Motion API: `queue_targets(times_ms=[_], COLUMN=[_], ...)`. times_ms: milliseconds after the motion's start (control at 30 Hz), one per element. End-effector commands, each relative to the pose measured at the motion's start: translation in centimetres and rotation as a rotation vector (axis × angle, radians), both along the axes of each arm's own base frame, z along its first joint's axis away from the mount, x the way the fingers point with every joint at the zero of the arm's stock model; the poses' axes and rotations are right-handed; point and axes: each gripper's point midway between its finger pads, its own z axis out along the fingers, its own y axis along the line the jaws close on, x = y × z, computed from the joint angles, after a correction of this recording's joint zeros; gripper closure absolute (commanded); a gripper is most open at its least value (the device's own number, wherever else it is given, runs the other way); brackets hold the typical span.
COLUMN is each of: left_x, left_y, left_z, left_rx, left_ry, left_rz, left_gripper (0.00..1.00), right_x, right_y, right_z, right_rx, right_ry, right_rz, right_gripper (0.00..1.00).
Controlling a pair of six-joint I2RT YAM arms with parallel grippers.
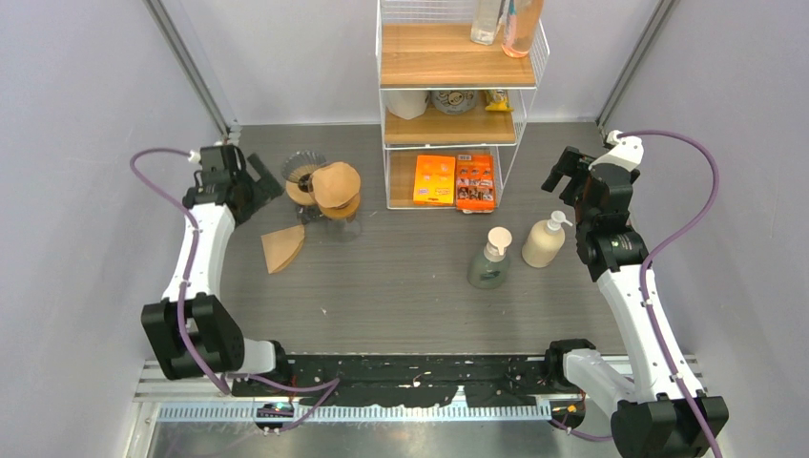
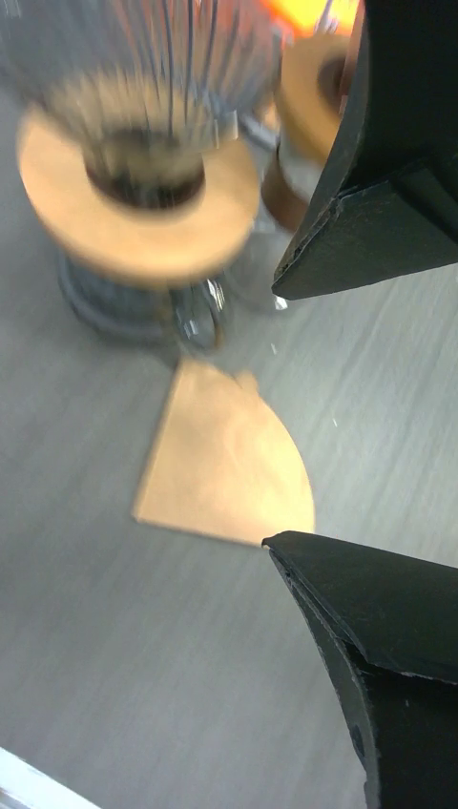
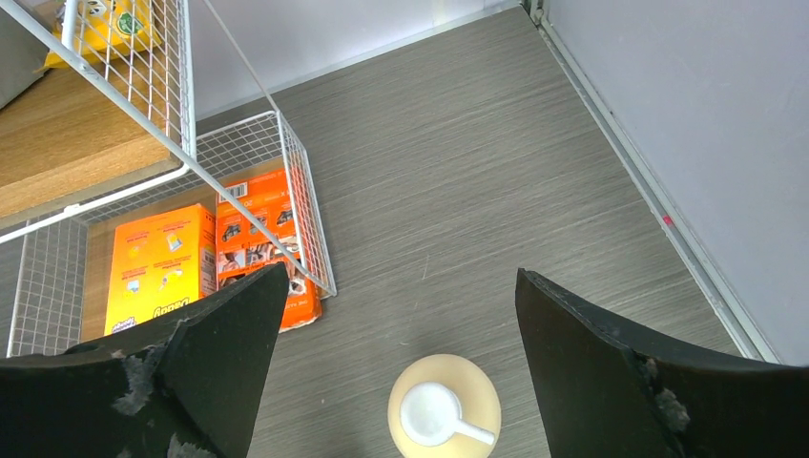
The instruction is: Place the coffee filter in the dripper
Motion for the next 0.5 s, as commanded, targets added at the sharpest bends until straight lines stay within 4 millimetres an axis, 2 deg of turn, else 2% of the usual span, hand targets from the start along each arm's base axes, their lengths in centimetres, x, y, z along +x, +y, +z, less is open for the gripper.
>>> queue_targets(times_ms=[0,100,233,333,467], left_x=[-3.4,-4.9,-5.2,-4.5,-3.2], left_y=[2.7,3.6,3.6,3.3,2.6], left_z=[-3.4,-6.2,-9.0,-10.8,-11.6], left_rx=[0.055,0.053,0.016,-0.018,-0.061], left_ry=[0.061,0.127,0.214,0.245,0.247], left_rz=[0.176,0.225,0.209,0.182,0.154], left_gripper=[0.00,0.01,0.00,0.00,0.01], right_x=[0.3,0.4,0.3,0.1,0.1], right_y=[0.0,0.4,0.2,0.0,-0.1], right_z=[1.0,1.0,0.9,0.7,0.6], right_rx=[0.001,0.012,0.006,0.001,-0.002], right_ry=[-0.042,-0.047,-0.049,-0.047,-0.044], right_rz=[0.005,0.025,0.017,0.003,0.000], right_gripper=[0.05,0.05,0.05,0.05,0.05])
